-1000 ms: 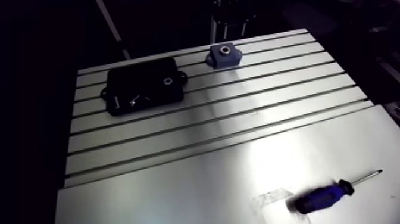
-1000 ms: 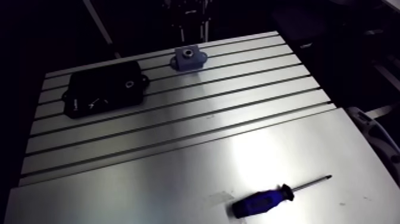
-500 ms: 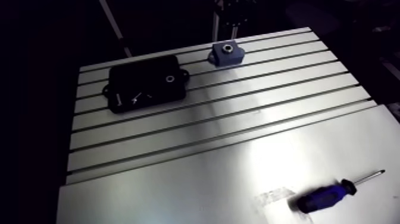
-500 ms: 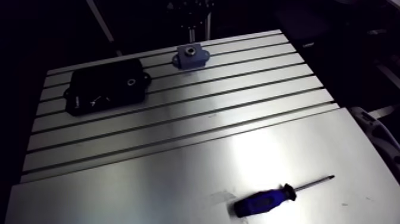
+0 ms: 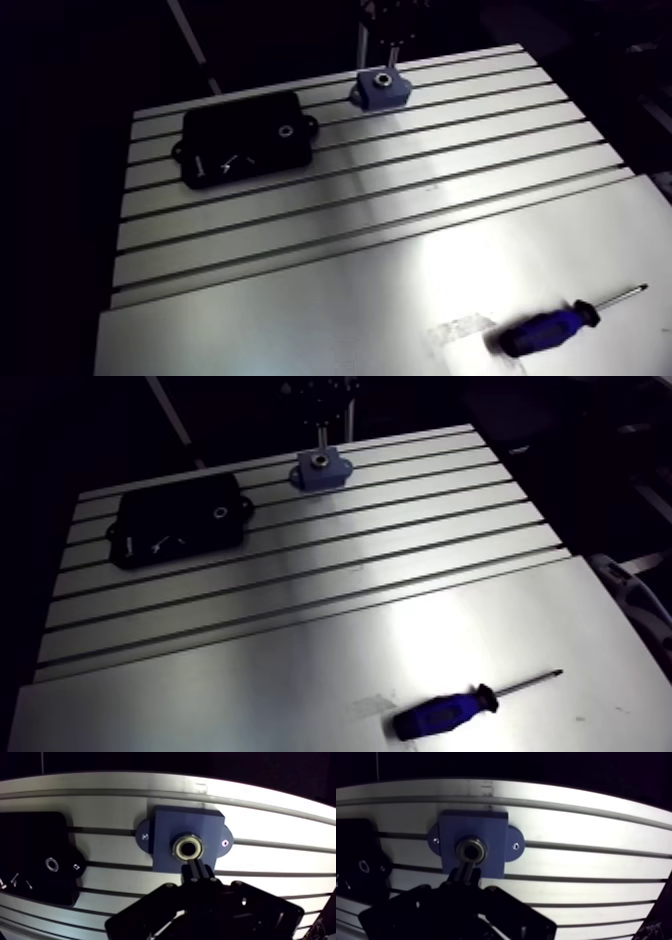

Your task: Pick up the bearing and press it into the housing until flush.

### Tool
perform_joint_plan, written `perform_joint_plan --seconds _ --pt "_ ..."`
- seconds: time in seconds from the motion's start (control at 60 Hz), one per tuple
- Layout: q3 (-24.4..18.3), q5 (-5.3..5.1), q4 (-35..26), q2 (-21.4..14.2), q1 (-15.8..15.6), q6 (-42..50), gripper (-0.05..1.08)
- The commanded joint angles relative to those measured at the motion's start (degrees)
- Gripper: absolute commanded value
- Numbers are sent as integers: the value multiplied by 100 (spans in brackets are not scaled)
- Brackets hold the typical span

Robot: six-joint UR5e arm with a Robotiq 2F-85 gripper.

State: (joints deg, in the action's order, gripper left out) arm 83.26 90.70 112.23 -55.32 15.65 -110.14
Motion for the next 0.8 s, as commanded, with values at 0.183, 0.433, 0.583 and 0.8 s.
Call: perform_joint_plan --seconds 0.183,0.433,0.583,0.8 --pt "157 -4 292 44 0 50 107" --pt "186 -11 304 68 0 57 107" --pt "177 -36 305 79 0 59 107" --pt "185 -64 305 123 0 91 107"
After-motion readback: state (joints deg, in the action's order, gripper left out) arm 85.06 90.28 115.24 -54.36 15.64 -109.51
